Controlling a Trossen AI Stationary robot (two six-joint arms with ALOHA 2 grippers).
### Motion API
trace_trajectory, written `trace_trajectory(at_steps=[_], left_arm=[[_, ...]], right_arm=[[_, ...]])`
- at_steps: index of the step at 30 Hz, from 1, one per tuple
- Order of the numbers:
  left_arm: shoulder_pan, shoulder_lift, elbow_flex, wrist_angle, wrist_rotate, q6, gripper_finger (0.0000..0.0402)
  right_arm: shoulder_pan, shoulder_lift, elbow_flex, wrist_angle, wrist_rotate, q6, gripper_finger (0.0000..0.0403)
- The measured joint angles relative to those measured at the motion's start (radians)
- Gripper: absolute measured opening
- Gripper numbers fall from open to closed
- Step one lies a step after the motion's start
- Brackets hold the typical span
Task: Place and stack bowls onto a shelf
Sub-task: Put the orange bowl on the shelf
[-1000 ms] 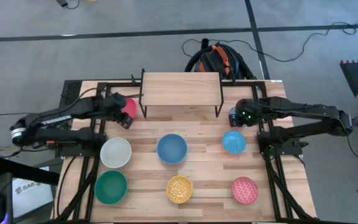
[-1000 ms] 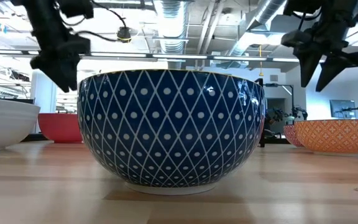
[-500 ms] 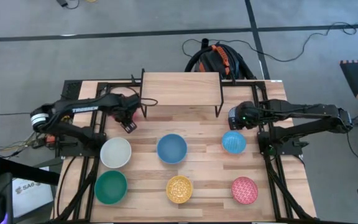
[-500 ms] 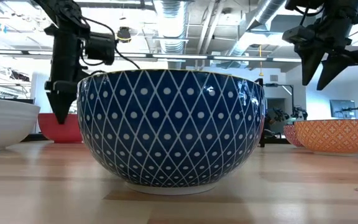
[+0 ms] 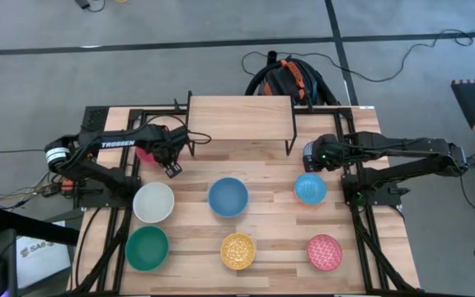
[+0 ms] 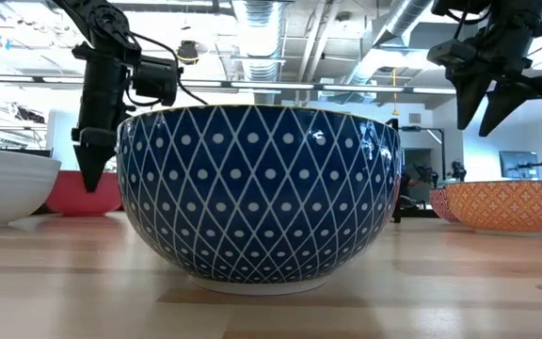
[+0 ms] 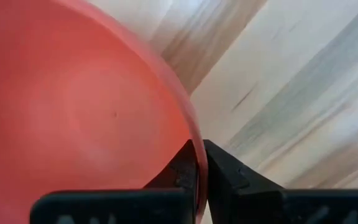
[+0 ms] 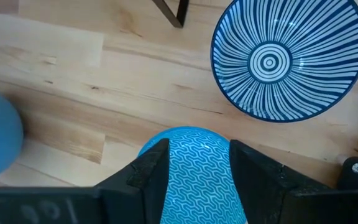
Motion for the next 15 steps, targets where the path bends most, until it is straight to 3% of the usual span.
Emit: trace_trajectory(at_steps=[15], left_arm=[[-0.159,-0.204,0.135,-0.183,-0.064,-0.085,0.0000]], right_arm=[[-0.002,0.000,0.000,0.103,0.010,-0.001,0.0153]])
